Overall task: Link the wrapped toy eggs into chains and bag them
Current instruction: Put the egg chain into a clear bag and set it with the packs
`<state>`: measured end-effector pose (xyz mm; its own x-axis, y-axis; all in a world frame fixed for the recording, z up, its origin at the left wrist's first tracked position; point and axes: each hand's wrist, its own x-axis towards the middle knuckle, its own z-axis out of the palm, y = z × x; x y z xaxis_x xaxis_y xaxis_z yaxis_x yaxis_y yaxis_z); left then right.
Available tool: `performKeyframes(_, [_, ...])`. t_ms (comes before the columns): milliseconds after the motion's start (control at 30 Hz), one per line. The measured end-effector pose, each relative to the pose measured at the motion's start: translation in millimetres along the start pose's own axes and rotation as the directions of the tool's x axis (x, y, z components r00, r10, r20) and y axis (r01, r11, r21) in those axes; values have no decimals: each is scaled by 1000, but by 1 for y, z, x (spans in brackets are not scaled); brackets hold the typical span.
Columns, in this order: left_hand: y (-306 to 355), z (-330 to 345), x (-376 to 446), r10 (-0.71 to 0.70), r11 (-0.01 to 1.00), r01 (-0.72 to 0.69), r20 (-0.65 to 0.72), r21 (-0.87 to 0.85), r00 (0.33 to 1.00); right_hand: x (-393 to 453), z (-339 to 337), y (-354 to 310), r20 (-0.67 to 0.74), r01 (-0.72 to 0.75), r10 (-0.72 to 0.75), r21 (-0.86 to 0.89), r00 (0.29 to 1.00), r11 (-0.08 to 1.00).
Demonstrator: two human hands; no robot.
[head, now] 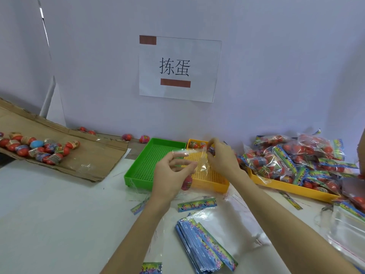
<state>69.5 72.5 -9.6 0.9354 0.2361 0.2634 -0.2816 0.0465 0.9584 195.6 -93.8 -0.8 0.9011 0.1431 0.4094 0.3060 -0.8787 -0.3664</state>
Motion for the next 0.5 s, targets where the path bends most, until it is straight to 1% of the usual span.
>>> performKeyframes(67, [1, 0, 0, 0, 1000, -1, 3, 22, 1000, -16, -15, -3, -63, -34, 51, 250, 997, 968])
performKeyframes(100, [2, 0, -1, 3, 999, -3, 5, 42, 1000, -27, -23, -4, -94, -22, 55, 321, 994, 947])
performKeyframes(233, [7, 3, -5, 54, 990, -60, 48, 129, 997, -85, -49, 0, -220, 115, -21, 425, 975, 898])
performKeyframes(267, [9, 5, -6, 72, 987, -81, 74, 136, 995, -99, -53, 2, -250, 150, -45, 418, 967, 896])
performKeyframes(367, [11, 14, -13, 133, 977, -156, 156, 145, 979, -130, -66, 3, -368, 261, -138, 310, 919, 914])
performKeyframes(500, [12, 26, -22, 205, 947, -249, 216, 204, 955, -137, -81, -3, -530, 418, -213, 304, 821, 856])
